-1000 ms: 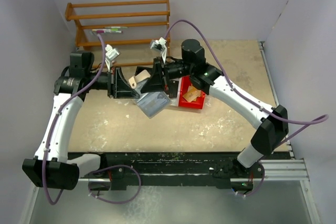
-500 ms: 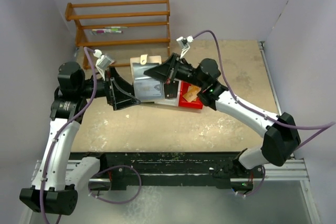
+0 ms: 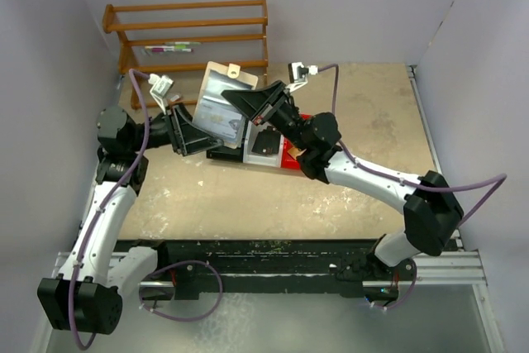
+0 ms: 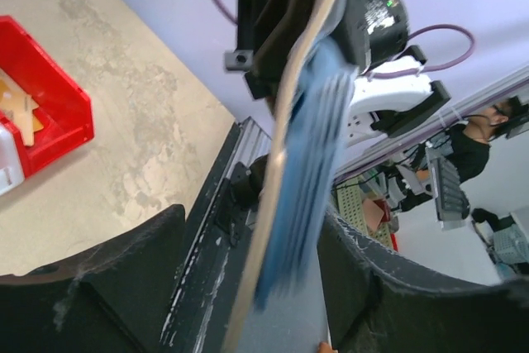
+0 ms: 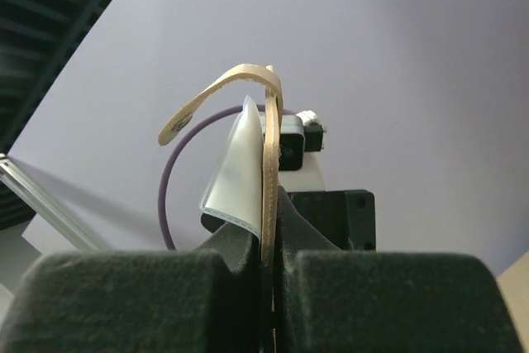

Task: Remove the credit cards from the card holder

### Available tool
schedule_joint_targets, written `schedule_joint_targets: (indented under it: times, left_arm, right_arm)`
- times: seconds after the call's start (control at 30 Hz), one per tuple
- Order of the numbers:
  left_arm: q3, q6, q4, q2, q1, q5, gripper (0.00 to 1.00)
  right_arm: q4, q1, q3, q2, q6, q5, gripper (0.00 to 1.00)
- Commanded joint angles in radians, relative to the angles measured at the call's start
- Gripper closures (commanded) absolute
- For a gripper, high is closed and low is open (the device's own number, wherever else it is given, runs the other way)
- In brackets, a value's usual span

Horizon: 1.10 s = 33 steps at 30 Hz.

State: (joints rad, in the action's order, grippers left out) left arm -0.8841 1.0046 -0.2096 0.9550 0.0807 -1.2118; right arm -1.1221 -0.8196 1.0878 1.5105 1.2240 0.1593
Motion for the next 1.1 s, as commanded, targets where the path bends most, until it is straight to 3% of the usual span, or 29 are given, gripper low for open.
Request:
schedule_joint_targets:
  times: [0.0,0.13,0.33,0.4,0.47,0.6,0.7,0.77,0.87,1.07]
  left_arm:
    - [-0.003,0.151,-0.204,-0.017,-0.001,0.012,0.38]
    - [0.006,0.161,-0.216,-0.032,-0.001,0.024,0.53]
    - [0.007,0.131,-0.163,-0.035,-0.007,0.043,0.99]
    - [-0.016,0.073,-0.088,-0.034,-0.008,0.039,1.00]
    - [-0.049,-0.015,0.047,-0.030,-0.008,0.036,1.00]
    - [-0.143,-0.280,0.355,0.007,-0.009,0.030,1.00]
    - [-0.243,-0.507,0.623,0.066,-0.009,0.014,1.00]
    - [-0.294,-0.604,0.736,0.094,-0.008,0.010,1.00]
    - [-0.335,-0.704,0.848,0.123,-0.009,0.015,1.00]
    - [-0.362,-0.798,0.952,0.163,-0.008,-0.020,1.00]
  right_arm:
    - [-0.158,-0.036,-0.015,0.004,-0.001,-0.127,1.00]
    - [-0.194,-0.054,-0.059,-0.001,-0.006,-0.184,1.00]
    - [-0.214,-0.069,-0.106,0.001,-0.007,-0.212,1.00]
    - [-0.181,-0.069,-0.129,-0.006,-0.001,-0.179,0.96]
    - [-0.156,-0.037,-0.153,-0.019,0.023,-0.114,0.74]
    - [-0.043,0.127,-0.124,-0.004,0.002,0.262,0.54]
    - [0.097,0.208,-0.014,0.046,-0.082,0.601,0.51]
    - [0.231,0.219,0.045,0.069,-0.167,0.722,0.51]
    - [0.331,0.220,0.084,0.069,-0.259,0.788,0.53]
    - [0.298,0.220,0.149,0.104,-0.238,0.923,0.55]
